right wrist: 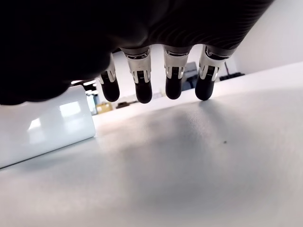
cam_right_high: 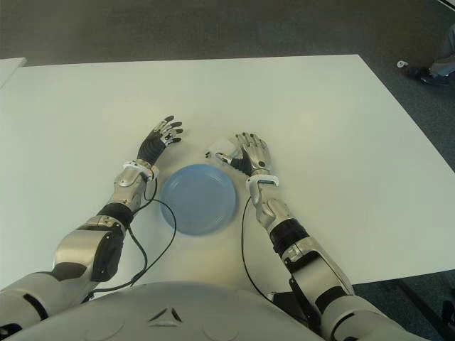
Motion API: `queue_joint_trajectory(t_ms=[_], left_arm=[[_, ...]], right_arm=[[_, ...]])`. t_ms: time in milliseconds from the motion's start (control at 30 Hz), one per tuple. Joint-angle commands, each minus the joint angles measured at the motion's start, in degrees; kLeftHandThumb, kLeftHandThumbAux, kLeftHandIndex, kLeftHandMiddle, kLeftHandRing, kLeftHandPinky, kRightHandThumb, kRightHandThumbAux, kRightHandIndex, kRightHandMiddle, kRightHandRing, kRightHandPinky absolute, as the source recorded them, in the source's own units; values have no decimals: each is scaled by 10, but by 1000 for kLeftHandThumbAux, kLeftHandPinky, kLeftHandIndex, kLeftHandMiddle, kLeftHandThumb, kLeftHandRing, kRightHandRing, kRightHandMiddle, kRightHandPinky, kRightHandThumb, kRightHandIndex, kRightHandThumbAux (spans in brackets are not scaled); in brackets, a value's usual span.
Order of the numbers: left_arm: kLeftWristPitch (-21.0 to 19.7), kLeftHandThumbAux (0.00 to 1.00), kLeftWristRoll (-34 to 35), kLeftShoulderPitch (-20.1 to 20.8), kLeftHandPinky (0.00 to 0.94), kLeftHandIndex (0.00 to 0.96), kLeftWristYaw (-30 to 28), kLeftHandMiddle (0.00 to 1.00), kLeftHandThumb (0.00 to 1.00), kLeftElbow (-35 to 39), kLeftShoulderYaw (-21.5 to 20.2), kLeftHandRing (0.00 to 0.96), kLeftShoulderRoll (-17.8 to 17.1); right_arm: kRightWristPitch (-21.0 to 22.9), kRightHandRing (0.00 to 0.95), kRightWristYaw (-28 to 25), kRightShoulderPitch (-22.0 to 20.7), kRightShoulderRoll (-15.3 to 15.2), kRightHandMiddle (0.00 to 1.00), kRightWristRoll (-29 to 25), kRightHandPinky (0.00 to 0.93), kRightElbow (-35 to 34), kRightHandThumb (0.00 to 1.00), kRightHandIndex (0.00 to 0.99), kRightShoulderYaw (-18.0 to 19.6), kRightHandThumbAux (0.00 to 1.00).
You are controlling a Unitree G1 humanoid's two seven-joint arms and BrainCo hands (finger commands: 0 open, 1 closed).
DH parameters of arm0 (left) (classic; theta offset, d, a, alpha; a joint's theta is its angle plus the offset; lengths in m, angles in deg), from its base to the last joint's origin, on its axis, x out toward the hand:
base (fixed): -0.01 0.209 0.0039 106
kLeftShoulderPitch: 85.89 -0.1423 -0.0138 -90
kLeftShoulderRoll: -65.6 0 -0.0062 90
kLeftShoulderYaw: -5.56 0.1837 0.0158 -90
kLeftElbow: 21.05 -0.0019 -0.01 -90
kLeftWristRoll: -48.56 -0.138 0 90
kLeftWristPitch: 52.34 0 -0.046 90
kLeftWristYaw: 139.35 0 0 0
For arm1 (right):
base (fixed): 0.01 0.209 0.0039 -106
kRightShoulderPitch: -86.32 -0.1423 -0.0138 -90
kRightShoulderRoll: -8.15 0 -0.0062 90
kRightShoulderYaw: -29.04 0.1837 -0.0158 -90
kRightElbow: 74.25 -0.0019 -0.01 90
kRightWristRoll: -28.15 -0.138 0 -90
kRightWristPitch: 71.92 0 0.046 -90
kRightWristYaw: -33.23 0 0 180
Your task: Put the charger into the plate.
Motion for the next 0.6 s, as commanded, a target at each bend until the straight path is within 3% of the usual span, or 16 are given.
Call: queue_joint_trajectory(t_ms=[33, 600], left_arm=[[-27, 491, -5, -21, 222, 32, -6, 169, 0, -19, 3, 190, 5], [-30, 488, -8, -20, 233, 38, 1, 176, 0, -18, 6, 199, 7]], right_arm=[[11, 0, -10, 18, 7, 0, 3, 0, 11, 333, 0, -10, 86], [29, 0, -21, 23, 20, 0, 1, 0, 6, 330, 0, -18, 86]])
